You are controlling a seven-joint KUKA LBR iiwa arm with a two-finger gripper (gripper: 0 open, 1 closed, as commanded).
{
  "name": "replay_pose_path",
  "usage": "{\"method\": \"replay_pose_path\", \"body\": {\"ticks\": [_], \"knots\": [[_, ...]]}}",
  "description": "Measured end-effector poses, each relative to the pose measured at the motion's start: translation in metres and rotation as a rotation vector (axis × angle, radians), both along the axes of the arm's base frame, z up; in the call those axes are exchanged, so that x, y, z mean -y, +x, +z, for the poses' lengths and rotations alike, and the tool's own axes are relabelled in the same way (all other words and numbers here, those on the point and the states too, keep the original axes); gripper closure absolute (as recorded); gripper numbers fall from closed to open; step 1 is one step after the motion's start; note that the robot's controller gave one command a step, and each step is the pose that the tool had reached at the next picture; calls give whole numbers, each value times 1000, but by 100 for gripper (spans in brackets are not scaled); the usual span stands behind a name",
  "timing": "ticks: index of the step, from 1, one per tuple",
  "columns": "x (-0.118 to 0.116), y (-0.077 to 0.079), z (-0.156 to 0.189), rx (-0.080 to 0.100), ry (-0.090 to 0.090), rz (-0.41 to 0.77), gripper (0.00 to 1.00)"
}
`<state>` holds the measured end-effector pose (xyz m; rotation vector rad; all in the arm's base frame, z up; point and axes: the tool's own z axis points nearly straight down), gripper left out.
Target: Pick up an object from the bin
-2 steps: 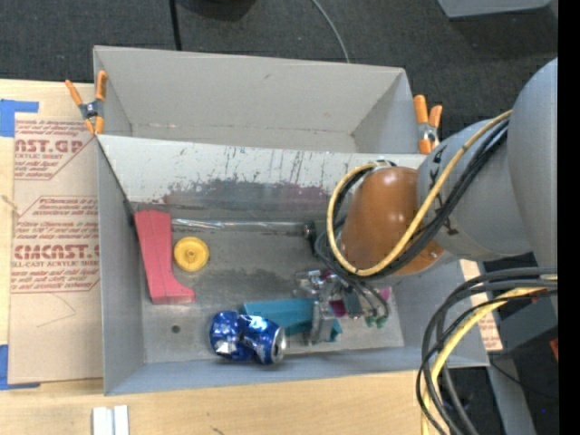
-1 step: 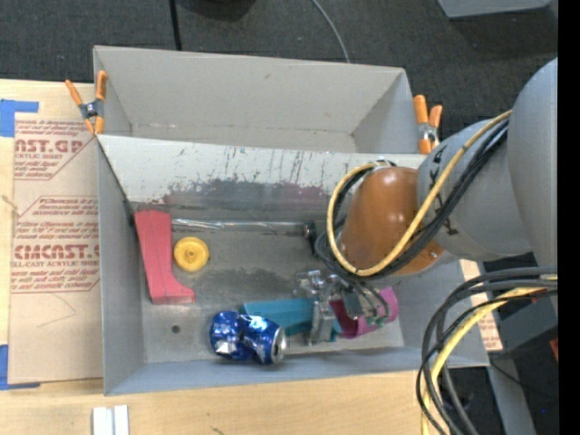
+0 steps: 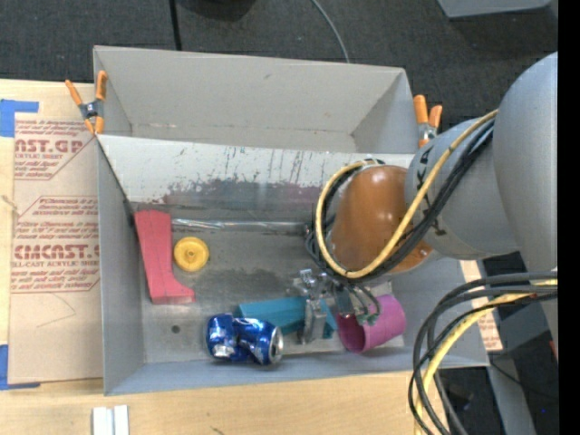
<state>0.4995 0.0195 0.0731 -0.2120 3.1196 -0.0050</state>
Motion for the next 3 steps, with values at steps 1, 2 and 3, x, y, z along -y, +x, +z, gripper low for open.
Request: {"method": "replay_pose_path", "body": {"ticks": [1,2,3], "knots": [[-9,-5,0,16,0,65,100],[-10,-5,0,8,0,45,100],[-19,6,-2,8,-1,-29,100]]}}
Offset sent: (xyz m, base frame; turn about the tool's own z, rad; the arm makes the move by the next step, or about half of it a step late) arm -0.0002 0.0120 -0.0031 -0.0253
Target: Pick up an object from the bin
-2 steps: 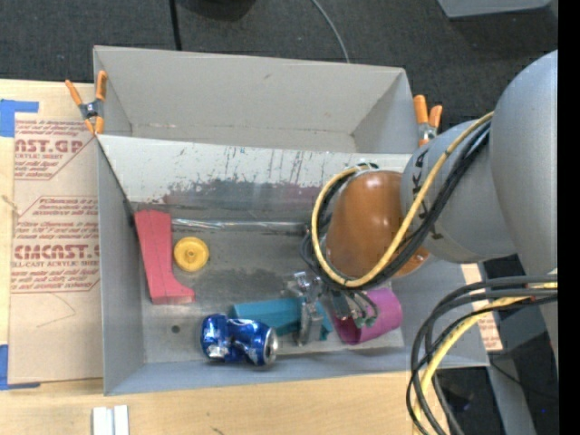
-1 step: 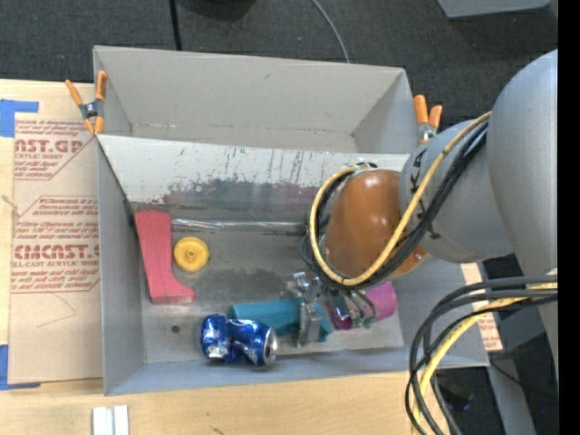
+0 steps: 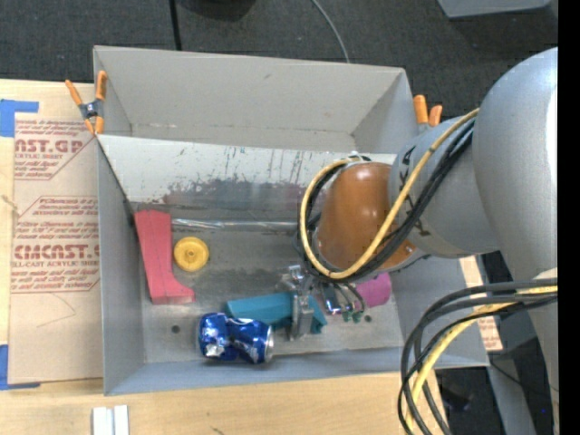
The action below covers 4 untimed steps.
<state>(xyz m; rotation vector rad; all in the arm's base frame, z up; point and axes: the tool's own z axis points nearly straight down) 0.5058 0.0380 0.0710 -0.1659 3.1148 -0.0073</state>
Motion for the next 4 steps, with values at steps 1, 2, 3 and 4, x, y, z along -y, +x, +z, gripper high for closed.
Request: {"method": "replay_pose_path", "body": {"ticks": [1,2,3,4], "knots": [[-15,24,-1,-5,-1,25,100],[-12,18,1,14,4,46,100],[-17,36,40,-5,-1,19,100],[-17,36,40,-5,-1,19,100]]}}
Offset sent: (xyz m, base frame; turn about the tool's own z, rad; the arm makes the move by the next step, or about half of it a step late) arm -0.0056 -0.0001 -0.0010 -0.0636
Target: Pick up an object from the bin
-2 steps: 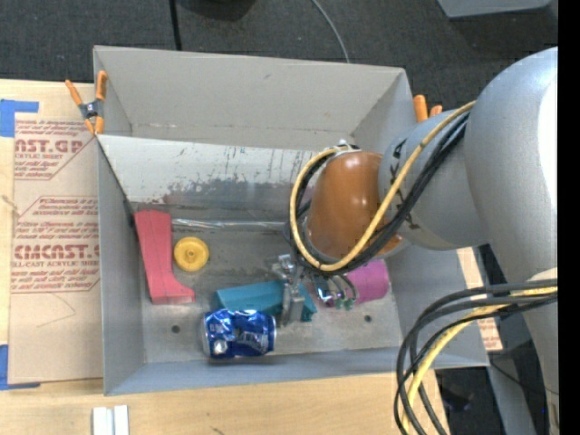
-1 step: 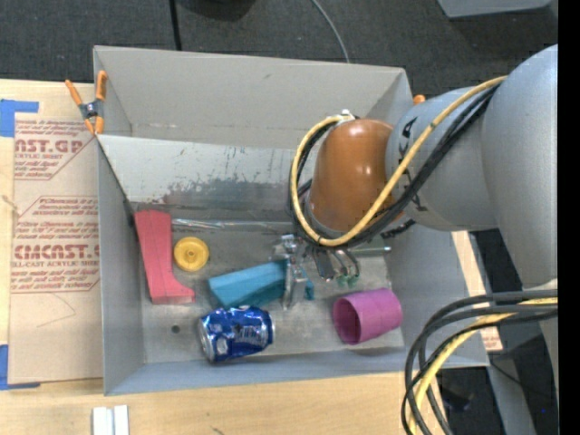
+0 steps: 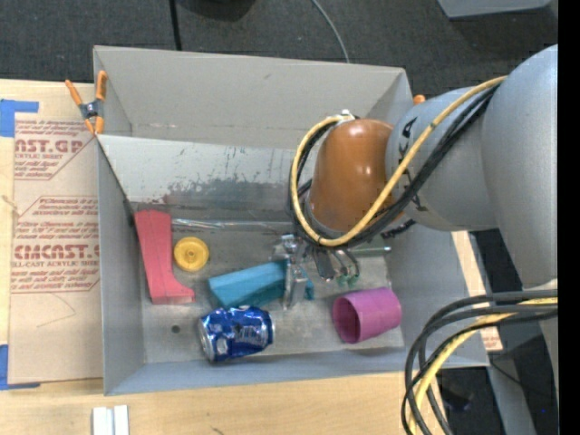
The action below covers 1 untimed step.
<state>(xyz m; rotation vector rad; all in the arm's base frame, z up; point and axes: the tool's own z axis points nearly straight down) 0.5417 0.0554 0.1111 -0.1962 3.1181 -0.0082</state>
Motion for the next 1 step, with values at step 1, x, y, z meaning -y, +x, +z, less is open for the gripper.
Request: {"method": "replay_pose_path", "body": {"ticks": [1], "knots": [[1,-4,147,0,-2,59,100]]}}
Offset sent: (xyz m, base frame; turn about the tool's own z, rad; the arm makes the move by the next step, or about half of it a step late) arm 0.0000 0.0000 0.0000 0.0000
